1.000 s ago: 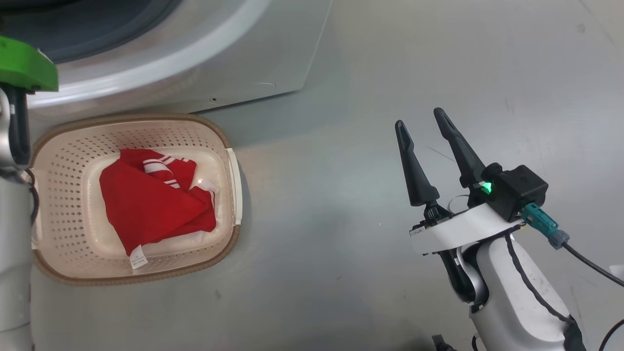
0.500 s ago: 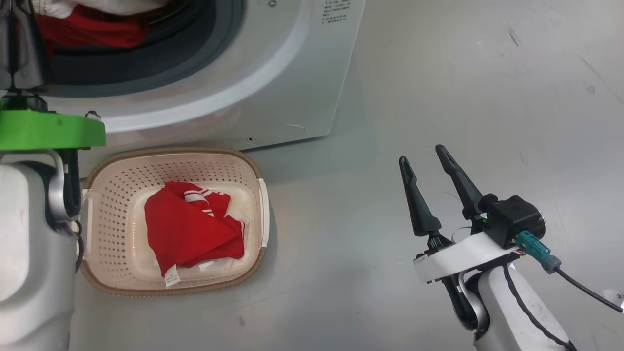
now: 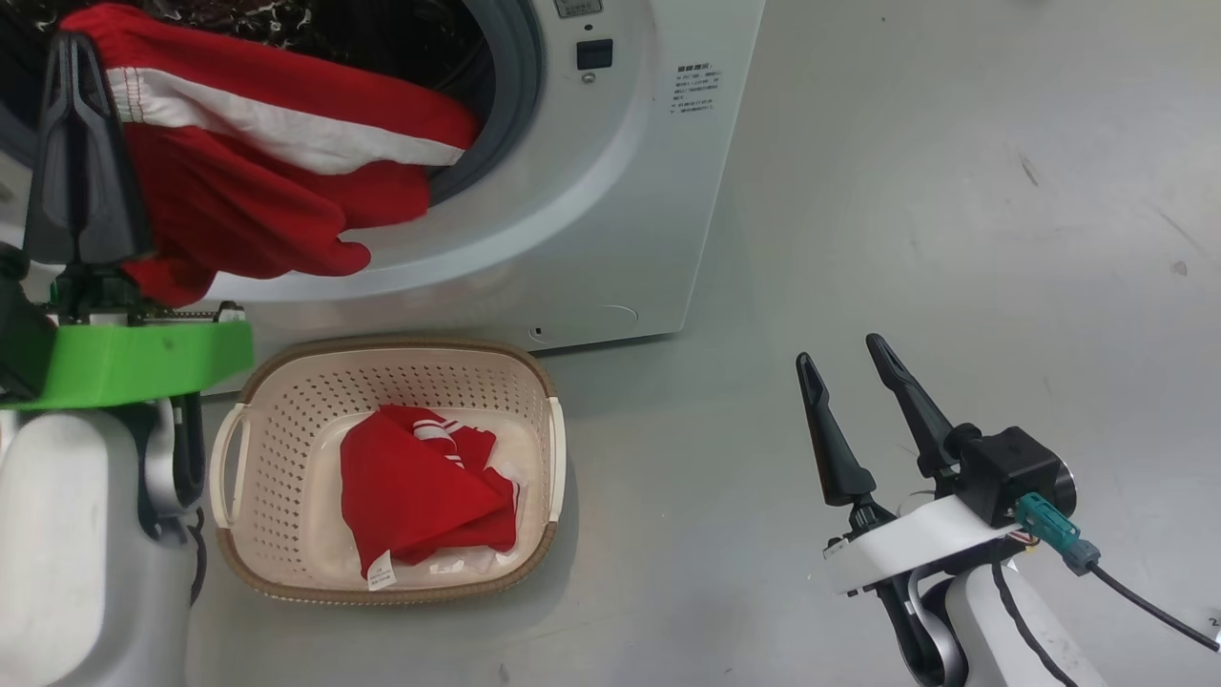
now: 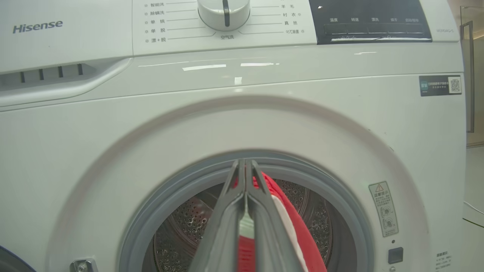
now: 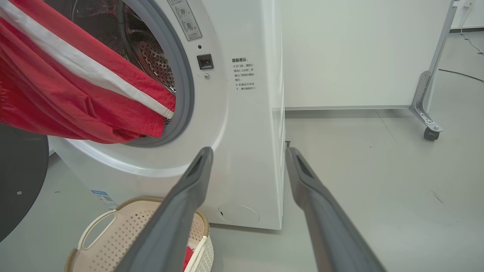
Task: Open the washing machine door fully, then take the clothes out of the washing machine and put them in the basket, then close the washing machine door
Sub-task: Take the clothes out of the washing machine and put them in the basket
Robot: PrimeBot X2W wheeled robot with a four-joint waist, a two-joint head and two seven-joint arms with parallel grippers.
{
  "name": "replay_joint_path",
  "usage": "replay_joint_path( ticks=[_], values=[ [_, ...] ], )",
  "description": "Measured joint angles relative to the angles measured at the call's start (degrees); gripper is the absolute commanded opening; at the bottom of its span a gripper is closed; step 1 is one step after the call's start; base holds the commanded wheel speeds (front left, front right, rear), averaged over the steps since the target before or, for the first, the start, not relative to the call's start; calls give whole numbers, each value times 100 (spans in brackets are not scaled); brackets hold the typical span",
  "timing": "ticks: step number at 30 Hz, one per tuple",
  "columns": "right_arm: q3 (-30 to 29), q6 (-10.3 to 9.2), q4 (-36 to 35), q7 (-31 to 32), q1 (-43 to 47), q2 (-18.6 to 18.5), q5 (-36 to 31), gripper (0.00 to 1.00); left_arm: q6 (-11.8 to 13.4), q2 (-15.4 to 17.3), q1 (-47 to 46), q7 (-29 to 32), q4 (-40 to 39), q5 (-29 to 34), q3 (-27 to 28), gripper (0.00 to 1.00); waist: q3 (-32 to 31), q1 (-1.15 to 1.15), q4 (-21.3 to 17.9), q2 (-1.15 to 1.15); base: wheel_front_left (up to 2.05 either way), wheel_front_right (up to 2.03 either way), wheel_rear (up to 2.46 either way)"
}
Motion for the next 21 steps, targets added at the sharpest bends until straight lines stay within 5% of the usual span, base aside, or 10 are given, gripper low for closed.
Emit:
replay_joint_path(
  ticks=[21],
  values=[
    [-30, -1, -62, 0, 287, 1, -105, 100, 44, -226, 1558, 8, -621, 59, -94, 0, -389, 0, 298, 0, 0, 0, 0]
  ],
)
